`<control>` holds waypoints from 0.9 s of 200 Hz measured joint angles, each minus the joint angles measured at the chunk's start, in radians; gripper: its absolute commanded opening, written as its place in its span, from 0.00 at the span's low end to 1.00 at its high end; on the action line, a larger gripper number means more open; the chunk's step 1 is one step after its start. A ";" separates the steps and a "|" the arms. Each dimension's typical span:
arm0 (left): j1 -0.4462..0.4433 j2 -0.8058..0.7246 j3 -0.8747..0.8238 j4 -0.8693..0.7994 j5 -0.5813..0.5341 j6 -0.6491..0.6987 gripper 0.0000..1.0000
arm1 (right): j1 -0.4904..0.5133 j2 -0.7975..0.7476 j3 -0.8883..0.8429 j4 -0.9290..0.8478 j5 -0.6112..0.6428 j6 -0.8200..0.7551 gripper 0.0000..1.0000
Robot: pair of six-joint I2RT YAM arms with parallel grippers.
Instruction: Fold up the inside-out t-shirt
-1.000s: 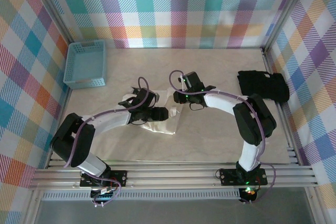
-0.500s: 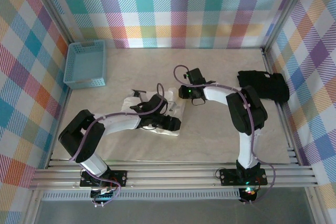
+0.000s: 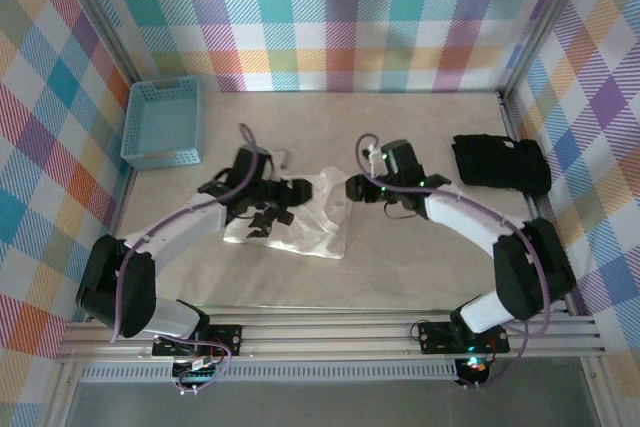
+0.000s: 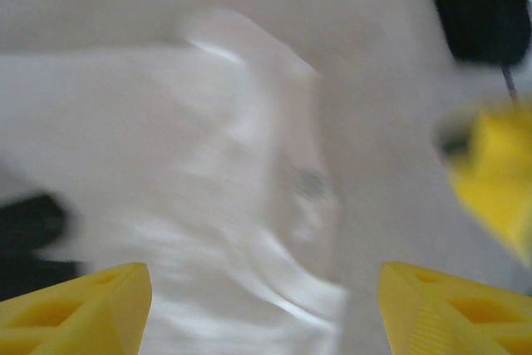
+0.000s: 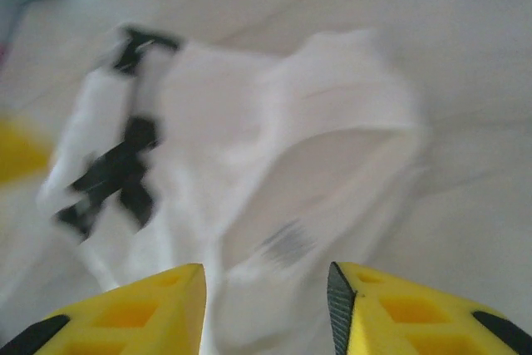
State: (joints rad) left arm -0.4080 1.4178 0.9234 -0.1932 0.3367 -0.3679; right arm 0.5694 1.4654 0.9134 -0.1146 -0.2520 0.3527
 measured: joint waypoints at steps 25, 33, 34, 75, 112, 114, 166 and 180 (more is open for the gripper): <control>0.171 0.082 0.026 -0.039 -0.023 -0.054 0.72 | 0.178 0.032 -0.022 0.044 -0.065 0.047 0.47; 0.200 0.126 0.040 -0.047 -0.029 -0.062 0.71 | 0.224 0.063 -0.022 0.069 -0.084 0.064 0.46; 0.203 0.133 0.043 -0.049 -0.029 -0.062 0.71 | 0.230 0.069 -0.022 0.073 -0.086 0.068 0.46; 0.222 0.307 0.072 -0.093 -0.047 -0.061 0.70 | 0.266 0.247 -0.018 0.053 -0.057 0.139 0.42; 0.199 0.214 -0.058 -0.059 -0.031 -0.061 0.70 | 0.166 0.261 0.013 -0.075 0.017 0.125 0.42; 0.195 0.208 -0.066 -0.057 -0.030 -0.062 0.70 | 0.156 0.261 0.016 -0.081 0.020 0.121 0.42; -0.228 0.081 -0.210 0.023 0.070 -0.157 0.71 | -0.088 0.348 0.209 -0.208 0.107 -0.002 0.47; -0.332 0.077 -0.202 0.039 0.131 -0.169 0.73 | -0.106 0.371 0.274 -0.212 0.113 -0.034 0.49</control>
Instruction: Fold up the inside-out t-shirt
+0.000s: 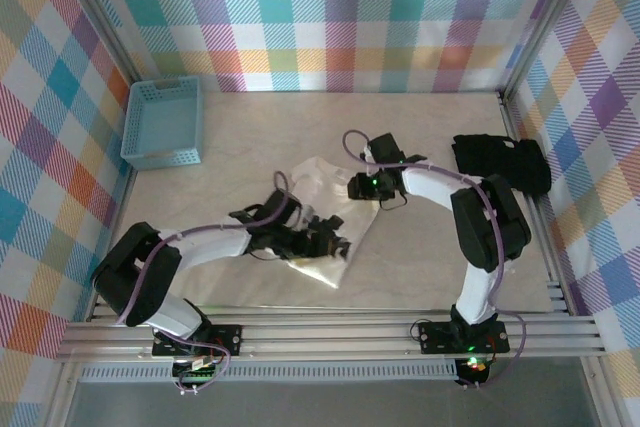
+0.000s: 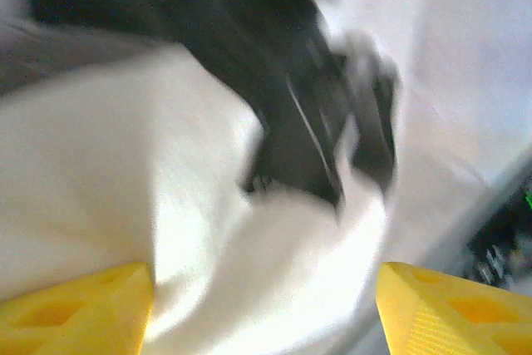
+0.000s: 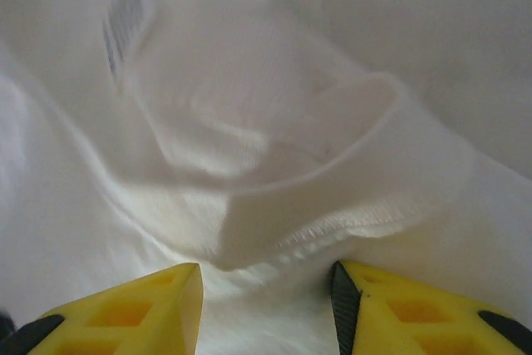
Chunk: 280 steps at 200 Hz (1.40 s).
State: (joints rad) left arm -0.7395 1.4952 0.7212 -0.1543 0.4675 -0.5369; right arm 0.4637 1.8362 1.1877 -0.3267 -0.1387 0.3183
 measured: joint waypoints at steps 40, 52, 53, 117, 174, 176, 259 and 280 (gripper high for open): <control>0.073 -0.111 0.057 0.009 0.012 0.017 0.72 | -0.043 -0.091 -0.005 0.018 -0.043 -0.043 0.52; 0.157 -0.109 0.101 0.026 0.011 0.021 0.68 | -0.052 -0.125 -0.023 0.031 -0.072 -0.038 0.51; 0.171 -0.103 0.109 0.028 0.008 0.019 0.68 | -0.053 -0.128 -0.025 0.034 -0.077 -0.037 0.51; 0.380 0.356 0.531 0.000 -0.018 0.068 0.58 | -0.063 -0.101 -0.078 0.162 -0.193 0.072 0.47; 0.380 0.542 0.667 -0.068 -0.047 0.099 0.58 | -0.073 0.040 -0.032 0.140 -0.152 0.084 0.46; 0.380 0.546 0.671 -0.072 -0.050 0.101 0.58 | -0.075 0.047 -0.029 0.138 -0.151 0.084 0.46; 0.394 0.587 0.780 -0.166 -0.176 0.209 0.68 | -0.129 0.071 0.068 -0.006 -0.118 -0.061 0.53; 0.395 0.534 0.750 -0.168 -0.194 0.209 0.73 | -0.131 0.004 0.060 -0.027 -0.122 -0.087 0.64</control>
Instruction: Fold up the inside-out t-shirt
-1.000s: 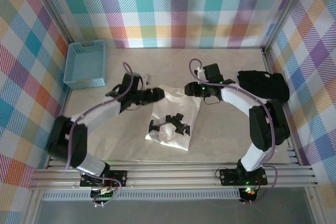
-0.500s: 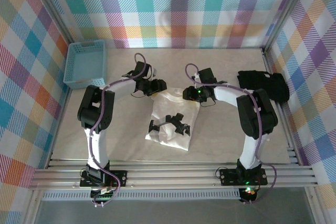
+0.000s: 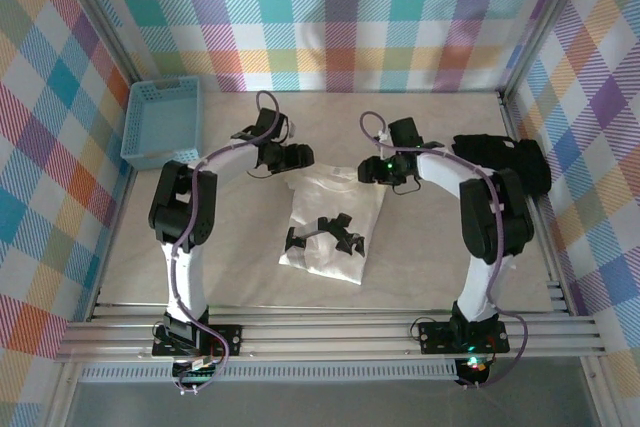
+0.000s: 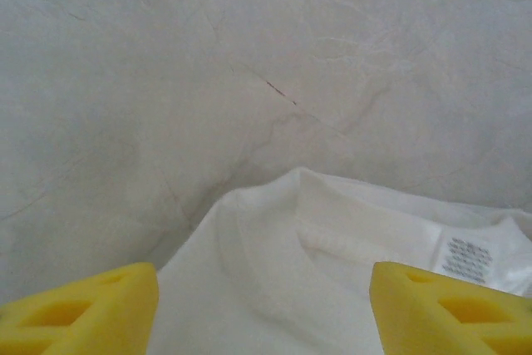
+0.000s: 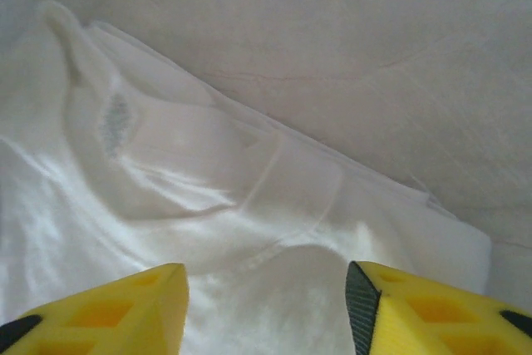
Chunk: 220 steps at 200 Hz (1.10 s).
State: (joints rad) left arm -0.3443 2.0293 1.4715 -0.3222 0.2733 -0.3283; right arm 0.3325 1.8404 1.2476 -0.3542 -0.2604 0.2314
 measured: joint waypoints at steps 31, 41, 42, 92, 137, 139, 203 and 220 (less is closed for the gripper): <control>0.010 -0.032 -0.010 -0.020 -0.003 -0.011 0.77 | -0.022 -0.106 -0.012 -0.024 0.040 -0.012 0.73; 0.016 -0.021 -0.006 -0.034 0.011 -0.010 0.78 | -0.037 -0.109 -0.012 -0.026 0.048 -0.009 0.74; 0.017 -0.019 -0.005 -0.035 0.013 -0.009 0.78 | -0.040 -0.109 -0.012 -0.026 0.050 -0.008 0.74; 0.024 0.099 0.060 -0.076 0.142 0.023 0.82 | -0.076 0.010 -0.011 -0.034 0.062 0.012 0.82; 0.011 0.135 0.090 -0.069 0.233 0.048 0.78 | -0.073 0.095 -0.005 -0.026 -0.008 0.046 0.81; 0.011 0.135 0.091 -0.069 0.237 0.050 0.78 | -0.074 0.095 -0.004 -0.026 -0.010 0.050 0.81; 0.005 0.152 0.095 -0.068 0.315 0.071 0.65 | -0.070 0.123 0.006 0.018 -0.056 0.107 0.66; 0.005 0.154 0.092 -0.067 0.323 0.079 0.58 | -0.070 0.129 0.006 0.034 -0.071 0.130 0.60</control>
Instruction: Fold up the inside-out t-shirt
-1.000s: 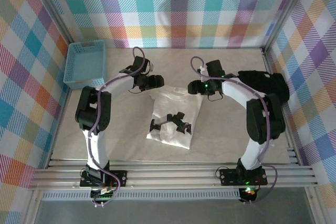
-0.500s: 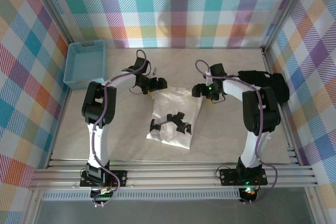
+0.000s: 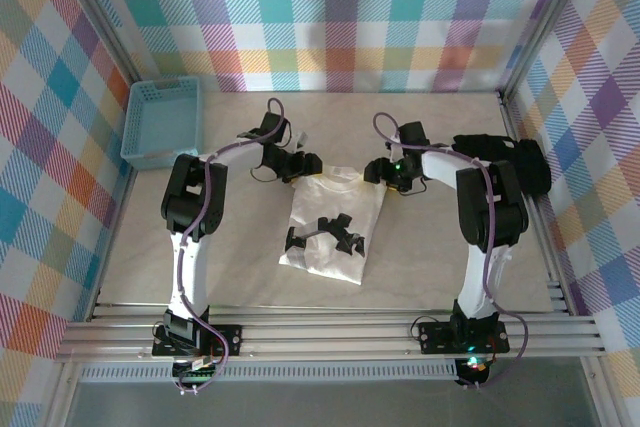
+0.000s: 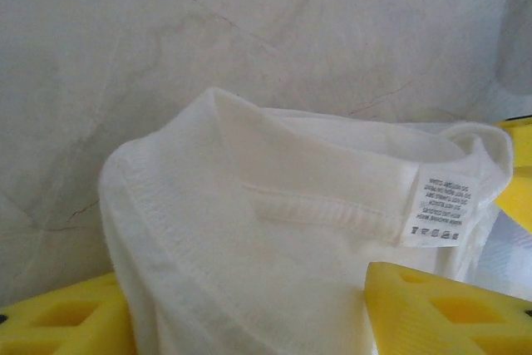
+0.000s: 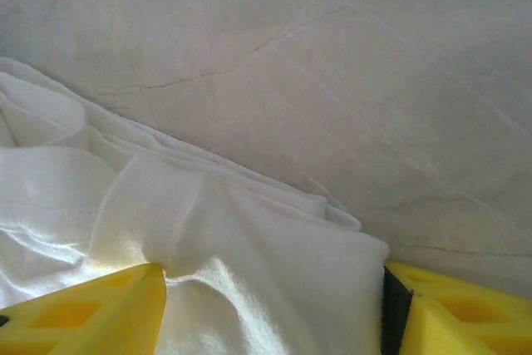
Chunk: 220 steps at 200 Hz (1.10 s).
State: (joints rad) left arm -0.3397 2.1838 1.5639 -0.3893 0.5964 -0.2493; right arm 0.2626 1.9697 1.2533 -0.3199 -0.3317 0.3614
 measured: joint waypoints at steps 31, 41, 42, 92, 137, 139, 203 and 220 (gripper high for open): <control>0.000 0.003 -0.010 -0.001 0.014 0.002 0.47 | 0.006 0.019 0.000 0.046 -0.047 0.029 0.50; 0.000 0.006 -0.010 0.000 0.017 0.000 0.44 | 0.019 0.032 0.000 0.069 -0.067 0.039 0.48; 0.000 0.006 -0.010 0.000 0.016 -0.002 0.43 | 0.020 0.033 0.000 0.071 -0.066 0.037 0.47; 0.011 0.017 -0.015 0.019 0.024 -0.020 0.22 | 0.033 0.054 0.002 0.125 -0.106 0.070 0.27; 0.036 0.018 -0.023 0.045 0.035 -0.053 0.02 | 0.034 0.051 -0.021 0.194 -0.109 0.072 0.05; 0.038 0.018 -0.023 0.047 0.036 -0.048 0.01 | 0.032 0.050 -0.023 0.198 -0.109 0.082 0.03; 0.102 0.018 0.073 0.113 0.061 -0.136 0.00 | -0.018 0.023 0.083 0.242 -0.149 0.074 0.00; 0.117 0.019 0.185 0.104 0.066 -0.153 0.00 | -0.035 0.023 0.193 0.238 -0.164 0.071 0.00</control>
State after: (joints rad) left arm -0.2226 2.2024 1.7489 -0.2852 0.6621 -0.4026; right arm 0.2272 1.9923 1.4464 -0.0822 -0.4953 0.4324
